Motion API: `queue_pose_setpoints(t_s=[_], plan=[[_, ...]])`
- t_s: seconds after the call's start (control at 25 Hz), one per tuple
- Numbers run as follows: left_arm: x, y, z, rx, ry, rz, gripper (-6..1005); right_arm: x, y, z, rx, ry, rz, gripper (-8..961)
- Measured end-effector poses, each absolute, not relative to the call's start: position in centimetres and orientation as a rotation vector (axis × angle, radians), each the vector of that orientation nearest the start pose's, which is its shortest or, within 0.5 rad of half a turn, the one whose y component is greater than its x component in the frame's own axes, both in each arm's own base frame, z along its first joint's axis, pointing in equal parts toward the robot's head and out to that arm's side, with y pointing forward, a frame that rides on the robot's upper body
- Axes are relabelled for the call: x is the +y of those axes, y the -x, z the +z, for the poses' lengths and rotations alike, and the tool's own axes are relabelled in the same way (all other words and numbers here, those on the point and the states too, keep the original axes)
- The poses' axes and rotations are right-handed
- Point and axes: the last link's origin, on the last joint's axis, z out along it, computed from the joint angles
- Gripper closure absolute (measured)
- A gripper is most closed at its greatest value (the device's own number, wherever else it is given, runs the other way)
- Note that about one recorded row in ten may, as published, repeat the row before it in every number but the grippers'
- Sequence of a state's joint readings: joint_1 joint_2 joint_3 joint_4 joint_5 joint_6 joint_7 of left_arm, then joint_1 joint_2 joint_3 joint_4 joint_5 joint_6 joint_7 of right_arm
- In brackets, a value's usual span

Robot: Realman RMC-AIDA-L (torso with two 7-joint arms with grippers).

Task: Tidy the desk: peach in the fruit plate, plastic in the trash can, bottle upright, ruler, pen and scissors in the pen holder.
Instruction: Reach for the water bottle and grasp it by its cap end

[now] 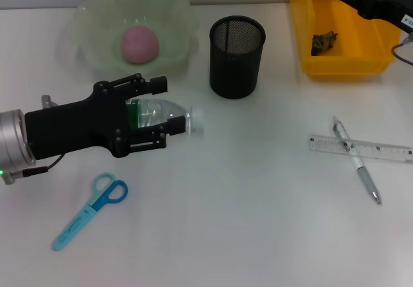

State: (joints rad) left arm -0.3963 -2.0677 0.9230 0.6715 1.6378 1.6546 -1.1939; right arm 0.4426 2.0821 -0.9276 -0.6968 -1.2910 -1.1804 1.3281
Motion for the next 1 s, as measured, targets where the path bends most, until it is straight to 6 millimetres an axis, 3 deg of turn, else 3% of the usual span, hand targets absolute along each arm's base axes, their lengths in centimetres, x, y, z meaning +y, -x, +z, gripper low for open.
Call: queue_pose_setpoints(t_s=[0.08,0.24,0.52,0.76,1.0], plan=[[29.8,25.1,0.4,-0.363,2.687,-0.992,200,36.4,-24.0,4.4,0.612,2.176,1.158,270],[29.8,24.9,0.5,-0.354,2.689,-1.001,200,35.0,-23.5,4.1,0.520,2.229,1.214,220],[29.5,25.0,0.8,-0.335,2.659,-1.039,200,31.3,-25.4,2.5,0.504,2.254,1.289,130],[29.2,25.0,0.8,-0.312,2.655,-1.056,200,26.6,-26.5,0.6,0.282,2.258,1.340,129],[28.7,24.9,0.9,-0.306,2.666,-1.086,200,24.2,-26.6,0.1,0.230,2.286,1.400,130]])
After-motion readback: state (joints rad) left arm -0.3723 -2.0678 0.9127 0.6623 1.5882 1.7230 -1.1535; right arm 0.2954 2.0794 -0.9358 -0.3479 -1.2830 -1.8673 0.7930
